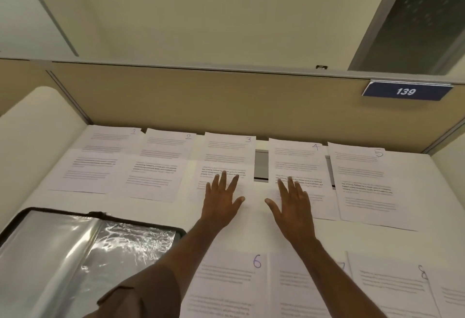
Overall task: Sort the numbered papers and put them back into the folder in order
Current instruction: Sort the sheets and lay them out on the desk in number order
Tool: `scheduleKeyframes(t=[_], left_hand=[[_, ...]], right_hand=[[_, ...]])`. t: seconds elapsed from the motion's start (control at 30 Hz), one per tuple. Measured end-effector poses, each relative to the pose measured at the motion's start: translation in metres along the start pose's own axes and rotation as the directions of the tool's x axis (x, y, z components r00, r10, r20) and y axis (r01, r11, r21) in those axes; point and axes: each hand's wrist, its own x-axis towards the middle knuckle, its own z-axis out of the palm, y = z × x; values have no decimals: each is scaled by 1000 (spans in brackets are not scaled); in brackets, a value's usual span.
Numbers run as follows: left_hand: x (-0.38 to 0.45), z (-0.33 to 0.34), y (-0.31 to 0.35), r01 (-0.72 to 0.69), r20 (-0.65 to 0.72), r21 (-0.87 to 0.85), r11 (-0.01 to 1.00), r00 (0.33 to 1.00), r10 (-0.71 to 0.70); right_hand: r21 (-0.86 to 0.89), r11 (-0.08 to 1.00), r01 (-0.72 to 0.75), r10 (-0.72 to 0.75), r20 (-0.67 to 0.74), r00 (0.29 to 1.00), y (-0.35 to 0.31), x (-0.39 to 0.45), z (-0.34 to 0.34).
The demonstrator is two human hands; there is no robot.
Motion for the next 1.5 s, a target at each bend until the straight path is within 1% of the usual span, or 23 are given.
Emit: scheduleKeyframes(t=[0.23,0.3,0.43,0.57,0.73,0.93,1.13,1.27,1.37,1.43,1.5], left_hand=[[38,20,-24,61,44,53,997,997,-63],[42,25,-33,69,39,70,995,997,-72],[42,29,-46,82,14,46,996,996,-83],[37,27,-53,73,-16,21,997,997,-72],[36,27,-58,62,-29,9,998,998,-61],[36,28,-60,59,-41,0,998,997,-59],[38,31,-58,56,-52,-6,998,997,-56],[38,33,-53,40,-73,-9,999,996,-41],[39,35,-47,15,-102,-20,1000,995,-17],[41,37,-40,-14,-113,-28,1000,994,11],[42,40,-30,-53,-115,-26,998,992,49]], right_hand=[[-41,997,-59,61,28,998,27,31,15],[-55,996,-66,68,45,997,31,36,20],[-75,995,-72,78,81,994,31,39,28],[-92,995,-49,59,102,993,21,37,37],[-64,998,-24,33,143,989,3,40,44],[-43,999,10,-4,147,989,-15,44,51],[-64,997,41,-32,147,989,-31,45,53],[-48,997,52,-42,178,983,-35,45,49],[49,998,45,-51,134,990,-28,45,39],[111,994,16,-20,39,999,-7,44,31],[108,993,-48,54,-47,997,25,42,22]])
